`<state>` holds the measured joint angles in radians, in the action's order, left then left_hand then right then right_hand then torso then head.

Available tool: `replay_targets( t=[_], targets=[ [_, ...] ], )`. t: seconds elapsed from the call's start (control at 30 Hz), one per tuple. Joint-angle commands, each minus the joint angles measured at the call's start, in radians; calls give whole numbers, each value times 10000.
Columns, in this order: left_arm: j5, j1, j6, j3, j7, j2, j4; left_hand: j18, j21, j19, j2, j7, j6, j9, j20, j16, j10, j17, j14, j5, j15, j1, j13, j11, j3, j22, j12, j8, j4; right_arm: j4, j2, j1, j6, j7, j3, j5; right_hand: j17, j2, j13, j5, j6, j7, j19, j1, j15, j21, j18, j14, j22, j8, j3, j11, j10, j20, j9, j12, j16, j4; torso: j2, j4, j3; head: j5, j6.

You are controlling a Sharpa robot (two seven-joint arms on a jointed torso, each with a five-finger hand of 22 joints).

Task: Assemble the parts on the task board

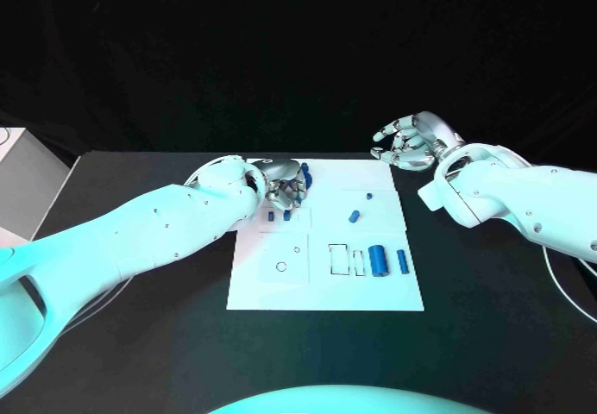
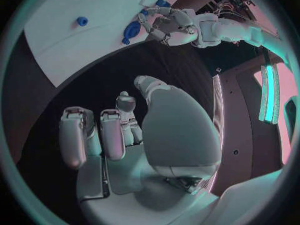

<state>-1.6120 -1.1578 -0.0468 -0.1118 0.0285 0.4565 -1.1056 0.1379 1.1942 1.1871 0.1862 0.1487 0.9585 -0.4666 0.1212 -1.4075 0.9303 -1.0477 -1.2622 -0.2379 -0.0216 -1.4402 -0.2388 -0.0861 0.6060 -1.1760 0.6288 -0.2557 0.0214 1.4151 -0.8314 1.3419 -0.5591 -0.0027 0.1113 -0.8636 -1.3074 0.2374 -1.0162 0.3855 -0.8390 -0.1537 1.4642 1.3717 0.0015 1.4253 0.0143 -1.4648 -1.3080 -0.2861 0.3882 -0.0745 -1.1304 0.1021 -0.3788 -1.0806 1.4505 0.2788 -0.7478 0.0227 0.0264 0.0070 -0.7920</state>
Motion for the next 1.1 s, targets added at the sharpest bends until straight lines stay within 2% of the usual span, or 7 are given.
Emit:
replay_targets(
  t=[0.03, 0.23, 0.43, 0.63, 0.77, 0.97, 1.1],
  targets=[
    [-51, 67, -252, 48, -243, 2, -17, -201, 131, 139, -50, 9, 105, 6, -13, -69, 127, -120, -133, 33, 8, -94, 14, 13, 20, -126, -90, -4, -85, 11, 2, 0, 32, 114, -2, -55, -633, 41, 11, 37, -28, -59, 498, -51, -80, -34, 188, -530, -1738, -40, 76, 31, -11, -68, -16, 54, -22, -7, -3, 1, 4, -7, 14],
    [38, 72, -716, 44, -433, 61, -97, -275, 427, 416, -69, -9, 216, -7, -55, -211, 352, -436, -432, 21, 42, -87, 55, 43, 95, -413, -248, 14, -173, 7, 2, 0, 34, 116, -2, -55, -633, 41, 11, 37, -28, -59, 498, -51, -80, -34, 188, -530, -1738, -40, 76, 31, -11, -68, -16, 54, -22, -7, 0, -8, 4, -8, 28],
    [189, 78, -851, 38, -504, 141, -252, -286, 470, 455, -64, -3, 220, -4, -60, -229, 386, -472, -479, 19, 43, -60, 76, 36, 116, -454, -326, 37, -182, -6, 13, -1, 39, 122, -2, -55, -633, 41, 11, 37, -28, -59, 498, -51, -80, -34, 188, -530, -1738, -40, 76, 31, -11, -68, -16, 54, -22, -7, 1, -13, 9, -19, 53],
    [285, 78, -745, 5, -418, 351, -581, -295, 502, 482, -38, 7, 256, -10, -53, -249, 462, -504, -534, 34, 32, 41, 107, 25, 108, -486, -455, 59, -162, -27, 18, -2, 42, 127, -2, -54, -641, 46, 22, 38, -27, -57, 497, -59, -82, -38, 188, -533, -1737, -43, 83, 33, -20, -70, -18, 57, -19, -9, 22, 27, 7, -26, 88],
    [340, 77, -686, -91, -363, 507, -773, -295, 502, 482, -24, 6, 272, -13, -50, -263, 490, -540, -564, 38, 31, 78, 116, 25, 97, -487, -497, 63, -151, -35, 16, -2, 40, 126, -2, -53, -641, 46, 22, 38, -27, -57, 497, -59, -82, -38, 188, -533, -1737, -43, 83, 33, -20, -70, -18, 57, -19, -9, 22, 34, 8, -10, 105],
    [483, 73, -507, -392, -252, 900, -1163, -295, 501, 482, -13, 4, 284, -16, -46, -266, 512, -537, -573, 41, 30, 114, 126, 25, 90, -489, -542, 70, -139, -66, 21, -4, 43, 124, -1, -48, -641, 46, 22, 38, -27, -57, 497, -59, -82, -38, 188, -533, -1737, -43, 83, 33, -20, -70, -18, 57, -19, -9, 41, 32, 7, 31, 154],
    [590, 70, -340, -495, -198, 1196, -1414, -292, 491, 471, -7, 4, 286, -17, -45, -262, 517, -521, -566, 42, 29, 128, 131, 25, 86, -478, -561, 73, -134, -78, 17, -5, 42, 122, -1, -45, -641, 46, 22, 38, -27, -57, 497, -59, -82, -38, 188, -533, -1737, -43, 83, 33, -20, -70, -18, 57, -19, -9, 63, 50, 6, 27, 165]
  ],
)
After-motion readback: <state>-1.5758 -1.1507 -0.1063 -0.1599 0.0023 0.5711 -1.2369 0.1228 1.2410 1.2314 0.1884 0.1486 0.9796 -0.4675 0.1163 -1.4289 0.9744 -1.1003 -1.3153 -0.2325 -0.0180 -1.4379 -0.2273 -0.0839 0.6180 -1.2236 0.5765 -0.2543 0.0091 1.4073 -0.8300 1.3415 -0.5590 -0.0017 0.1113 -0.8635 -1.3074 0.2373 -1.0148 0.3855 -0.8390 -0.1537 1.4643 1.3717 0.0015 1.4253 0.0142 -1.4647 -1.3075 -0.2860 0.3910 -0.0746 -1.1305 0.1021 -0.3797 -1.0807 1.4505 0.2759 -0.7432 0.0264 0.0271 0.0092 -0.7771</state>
